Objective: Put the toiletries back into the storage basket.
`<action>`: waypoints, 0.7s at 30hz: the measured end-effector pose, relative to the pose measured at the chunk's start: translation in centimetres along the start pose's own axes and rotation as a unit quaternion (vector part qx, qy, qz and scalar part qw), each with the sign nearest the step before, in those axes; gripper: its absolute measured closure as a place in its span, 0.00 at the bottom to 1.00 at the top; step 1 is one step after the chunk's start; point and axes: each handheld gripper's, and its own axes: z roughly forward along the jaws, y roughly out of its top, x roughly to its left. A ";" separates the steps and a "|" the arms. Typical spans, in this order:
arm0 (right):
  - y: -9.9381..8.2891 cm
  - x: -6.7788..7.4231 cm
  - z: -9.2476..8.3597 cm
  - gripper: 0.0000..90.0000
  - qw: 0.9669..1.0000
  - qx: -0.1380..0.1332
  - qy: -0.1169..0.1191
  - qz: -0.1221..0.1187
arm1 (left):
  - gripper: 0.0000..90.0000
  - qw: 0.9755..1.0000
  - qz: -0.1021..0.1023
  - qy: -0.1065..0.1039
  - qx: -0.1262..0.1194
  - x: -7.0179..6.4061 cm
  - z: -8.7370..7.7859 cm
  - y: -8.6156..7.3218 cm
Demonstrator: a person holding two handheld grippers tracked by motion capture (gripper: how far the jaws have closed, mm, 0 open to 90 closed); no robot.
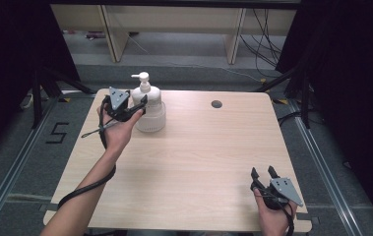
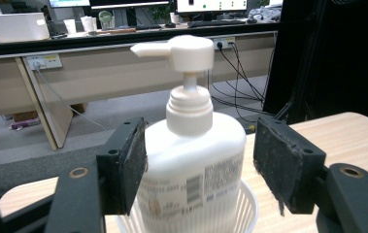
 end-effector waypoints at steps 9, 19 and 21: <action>0.0 0.1 0.1 0.45 1.000 -0.003 -0.004 -0.017 | 0.40 1.000 0.002 -0.008 -0.006 0.0 -3.3 -2.3; 0.0 0.2 0.0 0.44 1.000 0.010 -0.001 -0.005 | 0.40 1.000 -0.004 -0.023 -0.016 -0.6 -6.3 -4.9; -0.1 0.2 0.0 0.44 1.000 0.010 -0.001 -0.004 | 0.40 1.000 0.001 -0.022 -0.016 -0.6 -6.9 -5.5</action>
